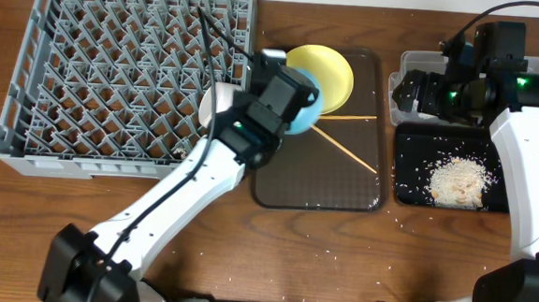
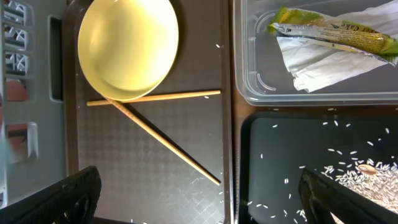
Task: Sort waste into correct bins and load items into the dishwasher
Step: 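Carry the light-blue bowl left and set it in the dish rack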
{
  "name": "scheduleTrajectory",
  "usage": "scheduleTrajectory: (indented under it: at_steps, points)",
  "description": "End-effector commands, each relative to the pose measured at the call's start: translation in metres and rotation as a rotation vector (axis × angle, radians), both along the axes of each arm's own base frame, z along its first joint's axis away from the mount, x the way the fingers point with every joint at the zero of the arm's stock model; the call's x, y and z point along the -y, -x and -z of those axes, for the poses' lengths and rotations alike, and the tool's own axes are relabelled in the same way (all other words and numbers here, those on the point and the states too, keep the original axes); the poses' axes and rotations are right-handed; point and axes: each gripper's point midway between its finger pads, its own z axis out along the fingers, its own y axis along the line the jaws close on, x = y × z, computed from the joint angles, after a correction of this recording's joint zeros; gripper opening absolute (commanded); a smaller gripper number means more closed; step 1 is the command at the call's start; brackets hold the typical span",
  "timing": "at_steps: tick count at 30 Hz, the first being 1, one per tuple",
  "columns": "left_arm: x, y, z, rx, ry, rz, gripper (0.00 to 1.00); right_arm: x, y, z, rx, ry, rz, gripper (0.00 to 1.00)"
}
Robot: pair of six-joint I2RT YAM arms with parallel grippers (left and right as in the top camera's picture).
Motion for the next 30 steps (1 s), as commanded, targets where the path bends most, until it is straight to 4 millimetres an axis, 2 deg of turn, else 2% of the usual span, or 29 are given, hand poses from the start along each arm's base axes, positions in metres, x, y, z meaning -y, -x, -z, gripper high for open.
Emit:
scheduleTrajectory:
  at_steps: [1,6,11,16,21,26,30]
  points:
    - [-0.054,-0.028,-0.032,0.087,-0.310,-0.032,0.07,0.003,0.000,-0.009,0.029,0.008,-0.002,0.99]
    - [-0.098,-0.064,-0.060,0.136,-0.384,-0.094,0.07,0.003,0.000,-0.009,0.033,0.008,-0.002,0.99]
    - [-0.145,-0.100,-0.072,0.162,-0.505,-0.258,0.07,0.003,-0.001,-0.009,0.034,0.008,-0.001,0.99]
    - [-0.164,-0.131,-0.059,0.173,-0.719,-0.359,0.07,0.003,-0.002,-0.010,0.041,0.008,-0.002,0.99]
    - [-0.166,-0.152,-0.033,0.185,-0.834,-0.421,0.07,0.003,-0.002,-0.010,0.041,0.008,-0.001,0.99]
    - [-0.170,-0.155,-0.002,0.143,-0.881,-0.464,0.07,0.003,-0.002,-0.010,0.040,0.009,-0.002,0.99]
    - [-0.172,-0.153,0.014,0.110,-0.906,-0.477,0.08,0.003,-0.002,-0.010,0.040,0.009,-0.002,0.99]
